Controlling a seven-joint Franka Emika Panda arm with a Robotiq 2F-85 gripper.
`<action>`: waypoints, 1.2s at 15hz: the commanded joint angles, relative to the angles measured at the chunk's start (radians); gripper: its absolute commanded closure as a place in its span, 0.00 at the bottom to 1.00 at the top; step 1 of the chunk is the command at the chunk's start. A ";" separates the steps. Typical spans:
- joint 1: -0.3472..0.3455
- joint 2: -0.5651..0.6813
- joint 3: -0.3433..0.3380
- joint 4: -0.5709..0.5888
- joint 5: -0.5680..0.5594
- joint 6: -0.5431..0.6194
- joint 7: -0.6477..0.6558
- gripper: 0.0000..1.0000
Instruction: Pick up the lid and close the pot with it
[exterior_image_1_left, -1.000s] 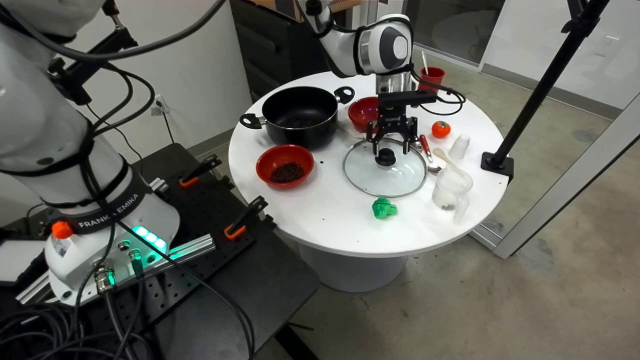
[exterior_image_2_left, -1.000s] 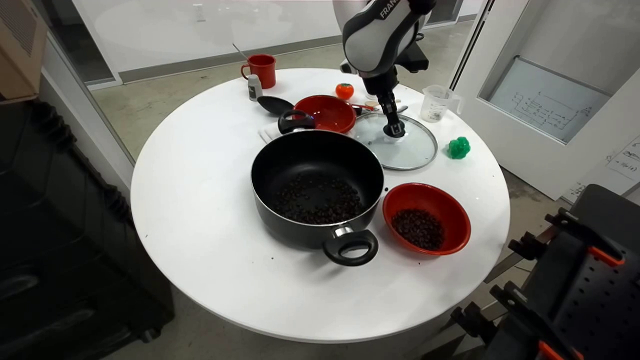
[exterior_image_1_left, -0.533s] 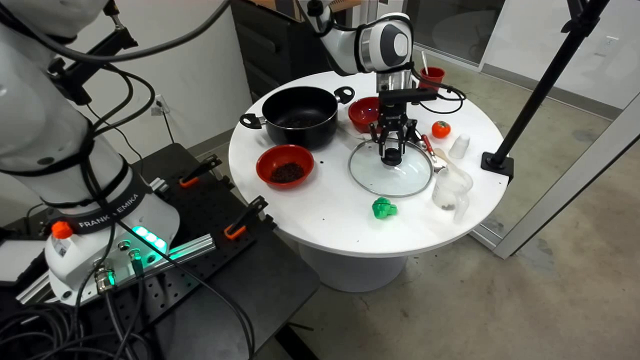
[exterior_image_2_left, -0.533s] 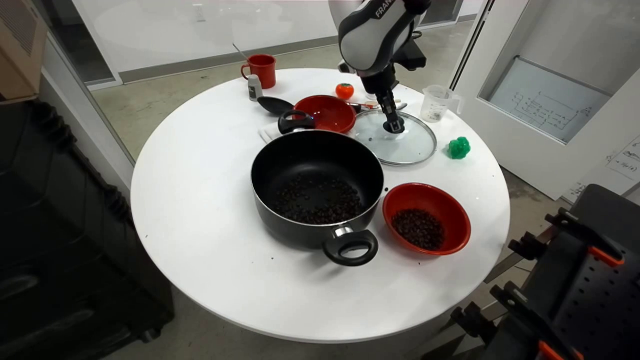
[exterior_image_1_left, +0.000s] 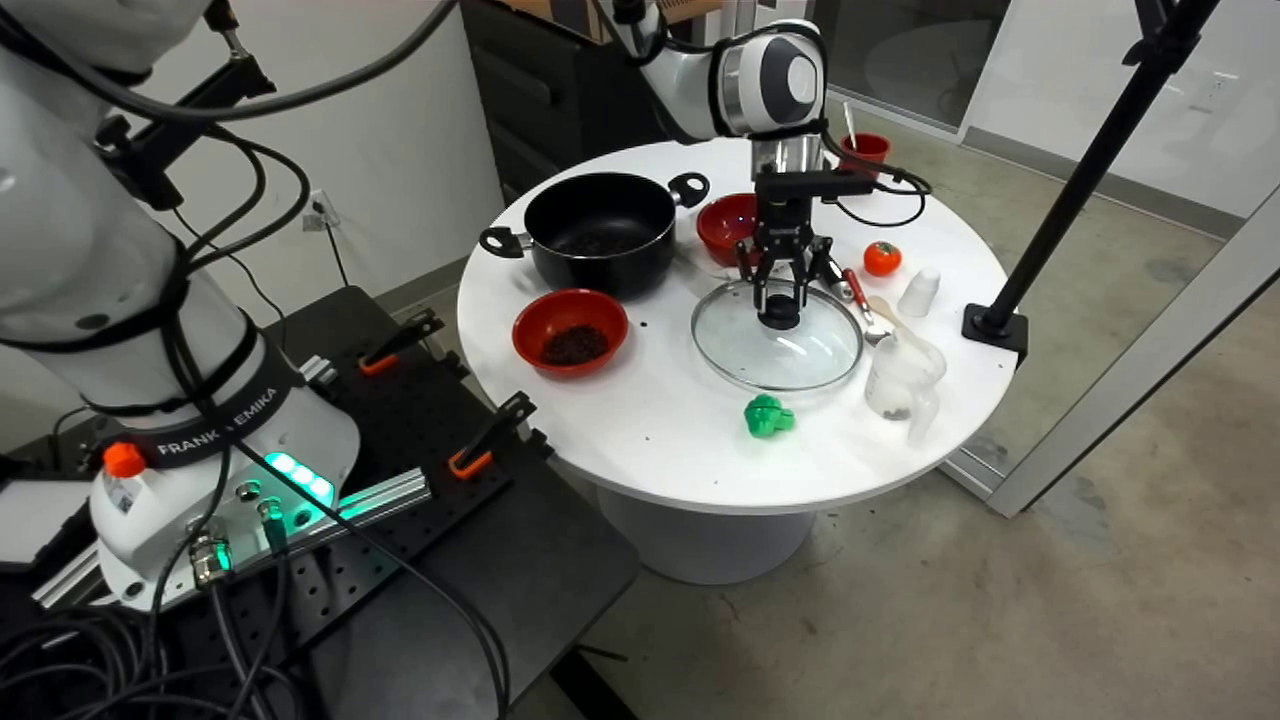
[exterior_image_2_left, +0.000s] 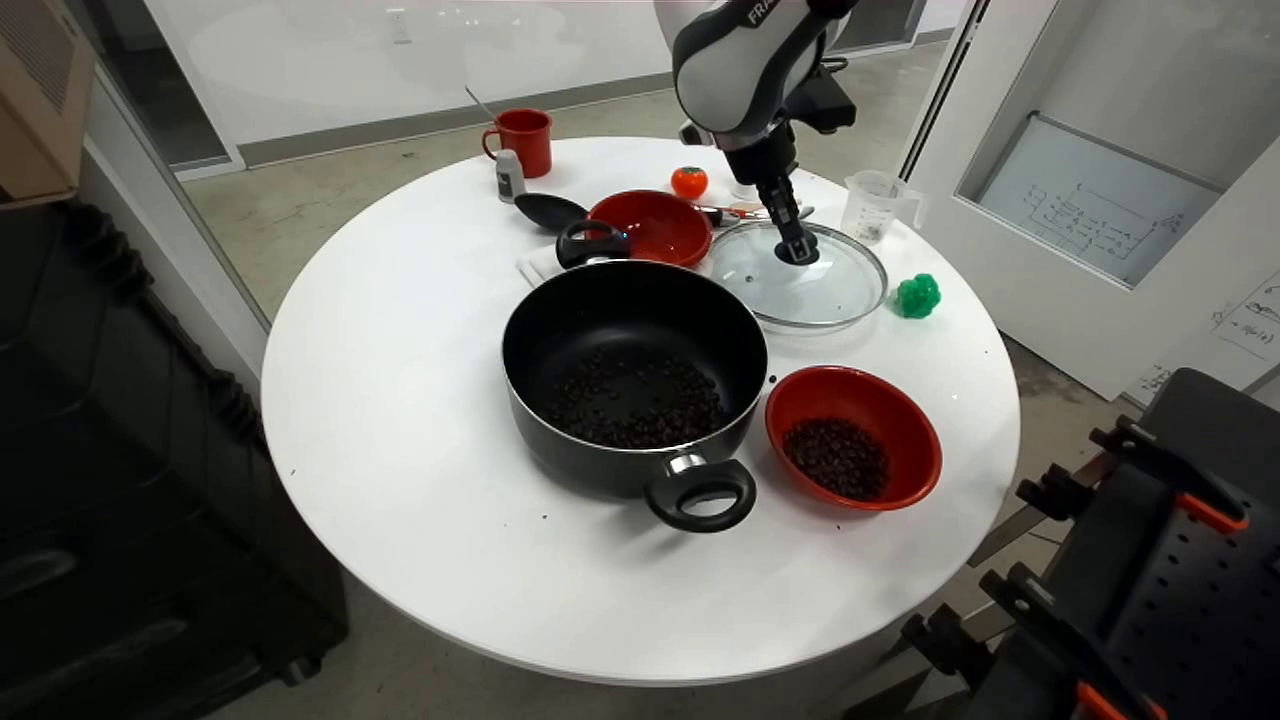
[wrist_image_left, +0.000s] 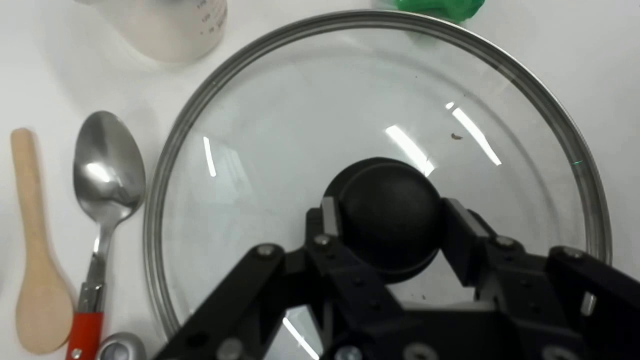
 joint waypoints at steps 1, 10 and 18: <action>0.019 -0.067 -0.008 -0.030 -0.014 -0.072 0.018 0.74; 0.017 -0.231 -0.010 -0.131 -0.028 -0.067 0.082 0.74; 0.009 -0.347 0.012 -0.181 -0.024 -0.060 0.090 0.74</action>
